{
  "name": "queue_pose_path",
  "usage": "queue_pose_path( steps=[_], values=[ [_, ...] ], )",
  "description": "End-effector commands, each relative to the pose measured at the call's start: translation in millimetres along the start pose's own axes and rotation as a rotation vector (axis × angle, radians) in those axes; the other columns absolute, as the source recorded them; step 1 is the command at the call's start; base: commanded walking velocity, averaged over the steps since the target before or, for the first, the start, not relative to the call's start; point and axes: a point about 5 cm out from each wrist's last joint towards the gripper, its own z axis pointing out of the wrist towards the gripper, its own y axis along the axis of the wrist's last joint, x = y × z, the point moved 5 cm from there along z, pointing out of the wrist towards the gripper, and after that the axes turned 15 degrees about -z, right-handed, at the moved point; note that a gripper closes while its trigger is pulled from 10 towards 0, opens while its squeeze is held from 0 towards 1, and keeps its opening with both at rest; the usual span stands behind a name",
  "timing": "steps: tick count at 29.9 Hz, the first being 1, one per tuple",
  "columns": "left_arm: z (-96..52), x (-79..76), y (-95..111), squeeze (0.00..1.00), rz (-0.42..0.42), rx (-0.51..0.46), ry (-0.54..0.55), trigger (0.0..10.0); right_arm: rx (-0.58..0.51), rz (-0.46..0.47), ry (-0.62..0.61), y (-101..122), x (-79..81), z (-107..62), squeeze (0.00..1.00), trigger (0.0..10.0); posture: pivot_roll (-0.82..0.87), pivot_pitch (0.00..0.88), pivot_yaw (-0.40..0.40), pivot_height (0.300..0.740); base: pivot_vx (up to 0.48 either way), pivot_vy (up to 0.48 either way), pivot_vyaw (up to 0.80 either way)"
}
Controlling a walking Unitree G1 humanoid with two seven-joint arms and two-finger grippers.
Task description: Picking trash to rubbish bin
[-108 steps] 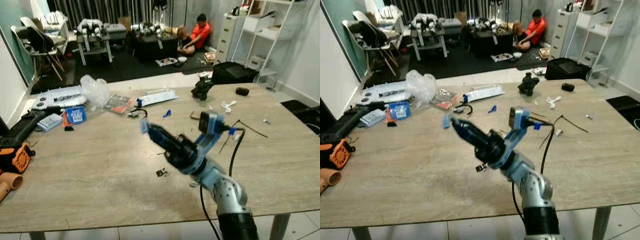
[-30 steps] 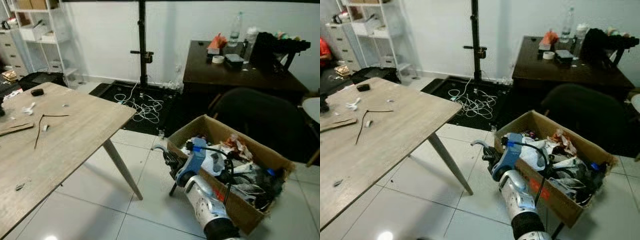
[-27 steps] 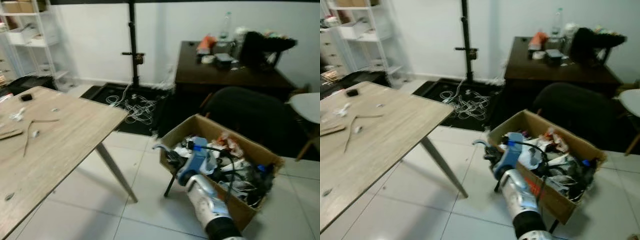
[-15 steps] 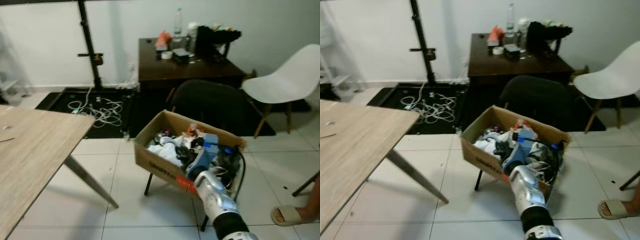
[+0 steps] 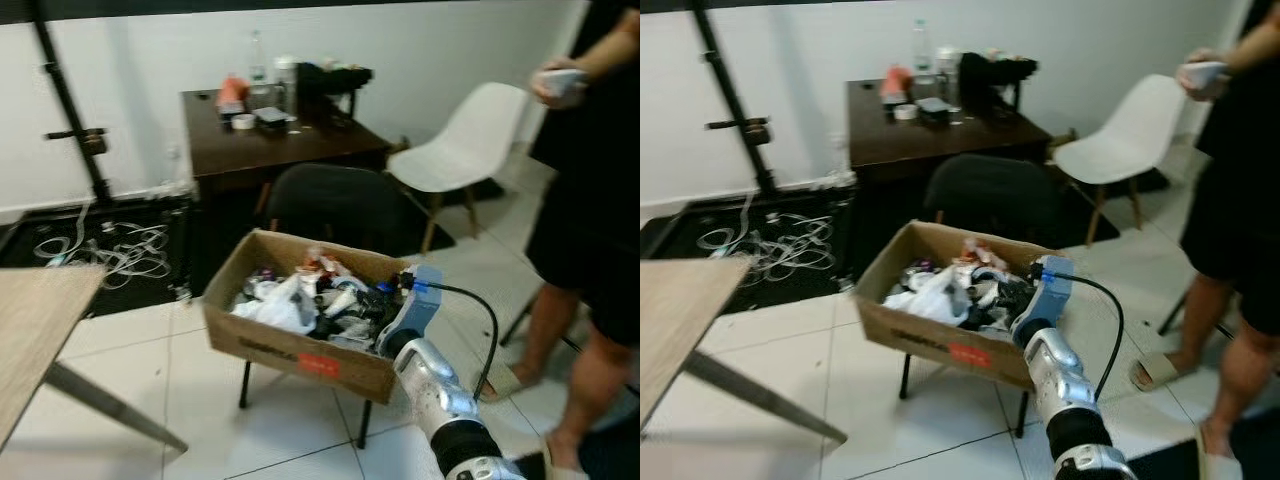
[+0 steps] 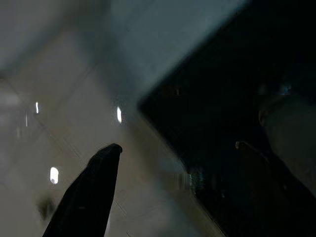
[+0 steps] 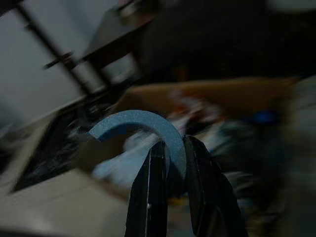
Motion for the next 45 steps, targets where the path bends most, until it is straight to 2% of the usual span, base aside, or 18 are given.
queue_pose_path(
  steps=[1,8,19,29,40,43,45],
  values=[
    [-1.5,1.5,-13.4,0.00,-0.003,0.035,0.001,10.0,0.001,0.007,0.004,-2.6,6.7,1.1,0.00,10.0,-0.13,0.060,0.060,0.740,0.000,0.000,-0.77],
    [-2.0,2.6,-16.4,0.00,-0.004,0.045,-0.007,10.0,-0.022,0.012,-0.042,0.2,-0.6,-0.1,0.00,10.0,-0.12,0.065,0.064,0.740,0.125,0.000,-0.17],
    [-2.3,1.0,-19.2,0.00,-0.002,0.054,-0.015,10.0,-0.013,0.008,-0.076,-1.5,-6.8,-0.8,0.00,10.0,-0.12,0.073,0.061,0.740,0.409,0.000,0.00],
    [-2.6,2.8,-20.4,0.00,0.006,0.057,-0.014,10.0,-0.008,0.002,-0.109,-1.3,-14.8,-1.3,0.00,10.0,-0.12,0.072,0.059,0.740,0.414,0.000,-0.76],
    [-2.5,4.0,-19.4,0.00,0.009,0.054,-0.006,10.0,-0.025,-0.013,-0.146,3.2,-27.8,-2.7,0.00,10.0,-0.13,0.070,0.059,0.740,0.377,0.000,0.00],
    [-2.5,4.7,-19.8,0.00,0.003,0.055,-0.001,10.0,-0.029,-0.010,-0.130,3.7,-26.8,-2.7,0.00,10.0,-0.13,0.071,0.061,0.740,0.197,0.000,0.00],
    [-2.6,4.5,-20.3,0.00,0.001,0.057,0.002,10.0,-0.042,-0.009,-0.064,4.1,-16.2,-2.3,0.00,10.0,-0.13,0.074,0.062,0.740,0.000,0.000,0.00]
  ],
)
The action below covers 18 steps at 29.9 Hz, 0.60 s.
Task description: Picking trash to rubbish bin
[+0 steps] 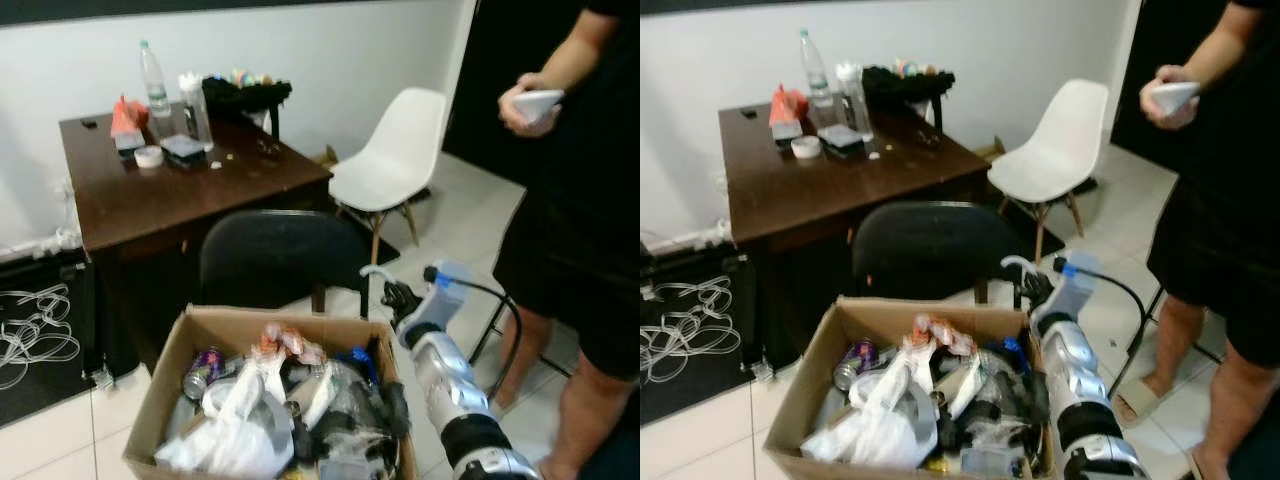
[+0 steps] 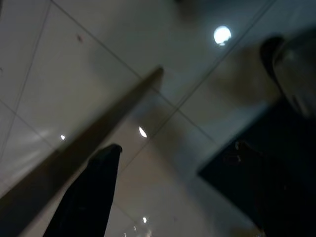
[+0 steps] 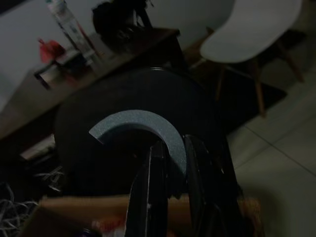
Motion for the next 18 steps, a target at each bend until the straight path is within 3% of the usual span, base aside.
queue_pose_path(
  steps=[1,10,12,18],
  values=[
    [-0.8,0.7,-8.9,0.00,0.000,0.024,0.005,10.0,0.010,0.008,0.051,-5.5,10.4,-2.0,0.00,10.0,-0.13,0.074,0.062,0.740,0.000,0.000,0.00],
    [-0.9,-2.3,-11.0,0.00,-0.004,0.028,0.002,10.0,0.053,0.001,0.199,-20.0,39.3,-8.1,0.00,10.0,-0.14,0.078,0.058,0.740,0.000,0.000,0.00],
    [-0.9,-3.3,-11.6,0.00,-0.006,0.030,0.002,10.0,0.083,-0.014,0.315,-26.9,58.2,-12.4,0.00,10.0,-0.14,0.077,0.054,0.740,0.000,0.000,0.00],
    [-0.9,-4.0,-11.5,0.00,-0.008,0.029,0.002,10.0,0.137,-0.030,0.347,-37.7,63.4,-15.4,0.00,10.0,-0.13,0.076,0.053,0.740,0.000,0.000,0.00]
  ],
)
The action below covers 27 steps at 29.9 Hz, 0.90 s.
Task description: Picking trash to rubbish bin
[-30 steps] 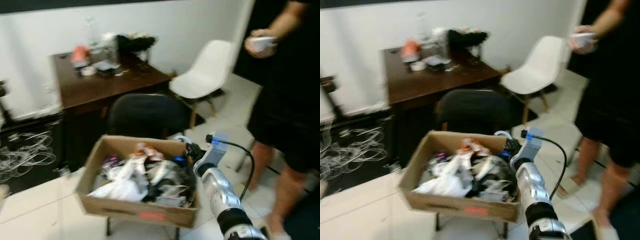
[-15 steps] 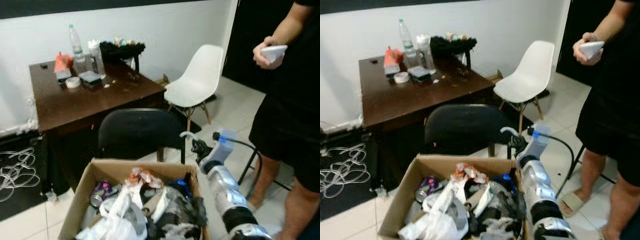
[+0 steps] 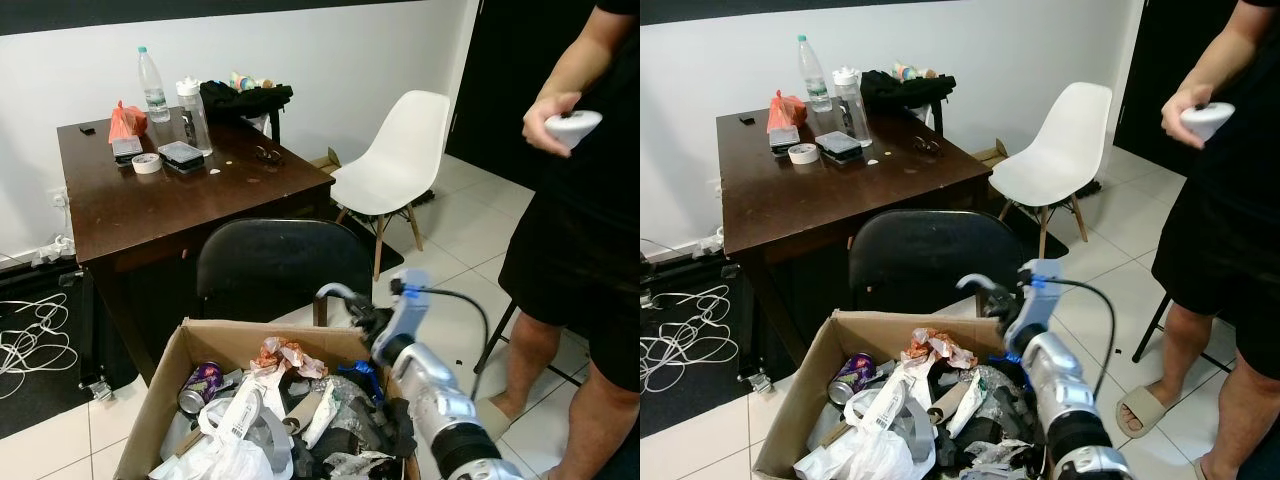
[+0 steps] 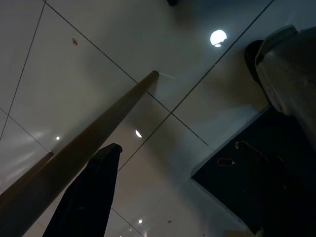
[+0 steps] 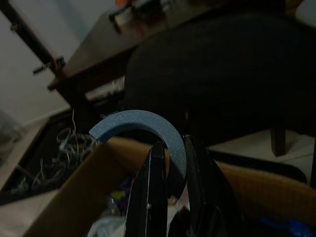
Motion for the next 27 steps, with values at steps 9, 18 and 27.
queue_pose_path(
  steps=[9,18,27],
  values=[
    [-0.6,2.4,-6.2,0.00,0.005,0.018,0.010,10.0,0.149,0.035,-0.080,-43.4,-17.4,-19.7,1.00,10.0,-0.14,0.080,0.064,0.740,0.000,0.000,0.00],
    [-0.4,3.7,-4.4,0.00,0.011,0.016,0.014,10.0,0.152,0.047,-0.077,-50.6,-17.1,-25.8,1.00,10.0,-0.15,0.083,0.068,0.740,0.000,0.000,0.00],
    [-0.7,2.6,-7.2,0.00,0.006,0.021,0.012,10.0,0.225,0.101,-0.307,-79.5,-86.3,-80.8,0.00,10.0,-0.15,0.093,0.064,0.740,0.000,0.000,0.00]
  ],
)
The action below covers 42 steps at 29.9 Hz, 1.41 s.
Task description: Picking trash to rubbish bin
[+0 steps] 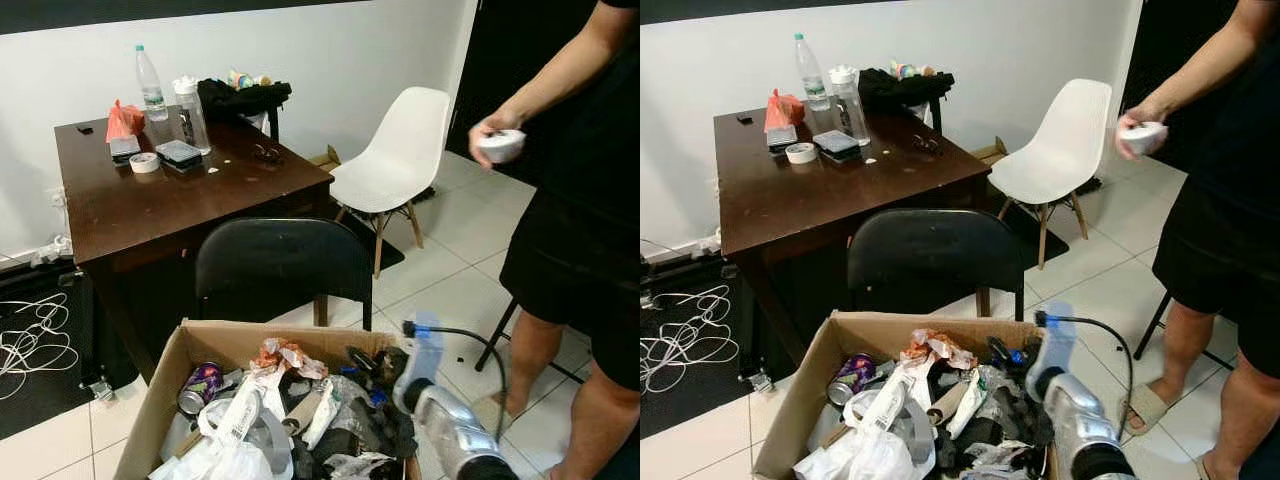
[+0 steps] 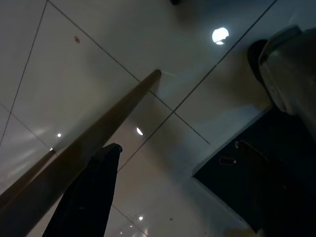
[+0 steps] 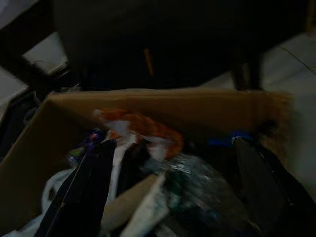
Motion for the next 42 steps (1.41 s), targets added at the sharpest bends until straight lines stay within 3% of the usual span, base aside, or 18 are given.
queue_pose_path(
  steps=[1,3,6,7,9,10,13,15,18,19,20,22,25,31,42],
  values=[
    [-1.1,2.7,-10.5,0.00,0.004,0.029,0.010,10.0,0.026,0.039,-0.110,-12.8,-29.2,-14.3,0.00,10.0,-0.15,0.093,0.064,0.740,0.000,0.000,0.00],
    [-1.3,2.8,-12.3,0.00,0.003,0.033,0.010,10.0,0.059,0.036,-0.302,-20.6,-76.2,-37.7,0.00,10.0,-0.15,0.097,0.063,0.740,0.000,0.000,0.00],
    [-1.5,2.7,-14.0,0.00,0.005,0.037,0.009,10.0,0.119,0.028,-0.613,-33.5,-143.3,-88.9,0.00,10.0,-0.16,0.099,0.064,0.740,0.000,0.000,0.00],
    [-1.5,2.7,-14.0,0.00,0.005,0.037,0.009,10.0,0.119,0.028,-0.613,-33.5,-143.3,-88.9,0.00,10.0,-0.16,0.099,0.064,0.740,0.000,0.000,0.00],
    [-1.6,2.6,-14.4,0.00,0.007,0.038,0.008,10.0,0.164,0.020,-0.737,-42.9,-167.1,-116.6,0.00,10.0,-0.16,0.102,0.066,0.740,0.000,0.000,0.00],
    [-1.6,2.6,-14.4,0.00,0.007,0.038,0.008,10.0,0.164,0.020,-0.737,-42.9,-167.1,-116.6,0.00,10.0,-0.16,0.102,0.066,0.740,0.000,0.000,0.00],
    [-1.5,2.8,-14.1,0.00,0.017,0.039,0.005,10.0,0.307,0.069,-0.913,-83.2,-187.1,-170.2,0.00,10.0,-0.18,0.101,0.067,0.740,0.000,0.000,0.00],
    [-1.5,2.8,-14.1,0.00,0.017,0.039,0.005,10.0,0.307,0.069,-0.913,-83.2,-187.1,-170.2,0.00,10.0,-0.18,0.101,0.067,0.740,0.000,0.000,0.00],
    [-1.1,2.6,-11.2,0.00,0.020,0.035,0.002,10.0,0.515,0.130,-0.946,-142.3,-165.5,-206.5,0.00,10.0,-0.17,0.099,0.066,0.740,0.000,0.000,0.00],
    [-1.1,2.6,-11.2,0.00,0.020,0.035,0.002,10.0,0.515,0.130,-0.946,-142.3,-165.5,-206.5,0.00,10.0,-0.17,0.099,0.066,0.740,0.000,0.000,0.00],
    [-1.1,2.9,-10.9,0.00,0.019,0.035,0.004,10.0,0.630,0.161,-0.926,-173.7,-142.3,-219.6,0.00,10.0,-0.17,0.097,0.066,0.740,0.000,0.000,0.00],
    [-1.1,2.9,-10.9,0.00,0.019,0.035,0.004,10.0,0.630,0.161,-0.926,-173.7,-142.3,-219.6,0.00,10.0,-0.17,0.097,0.066,0.740,0.000,0.000,0.00],
    [-1.4,4.8,-13.5,0.00,0.022,0.045,0.010,10.0,0.772,0.174,-0.828,-211.4,-99.8,-228.5,0.00,10.0,-0.16,0.092,0.070,0.740,-0.167,0.000,0.00],
    [-1.7,6.3,-15.2,0.00,0.028,0.052,0.014,10.0,0.919,0.101,-0.713,-237.8,-67.0,-242.7,0.00,10.0,-0.15,0.091,0.071,0.740,-0.288,0.000,0.00],
    [-1.5,3.0,-14.2,0.00,0.022,0.045,-0.003,10.0,0.997,0.042,-0.617,-248.7,-51.0,-248.9,0.00,10.0,-0.15,0.090,0.072,0.740,-0.336,0.000,0.00]
  ],
)
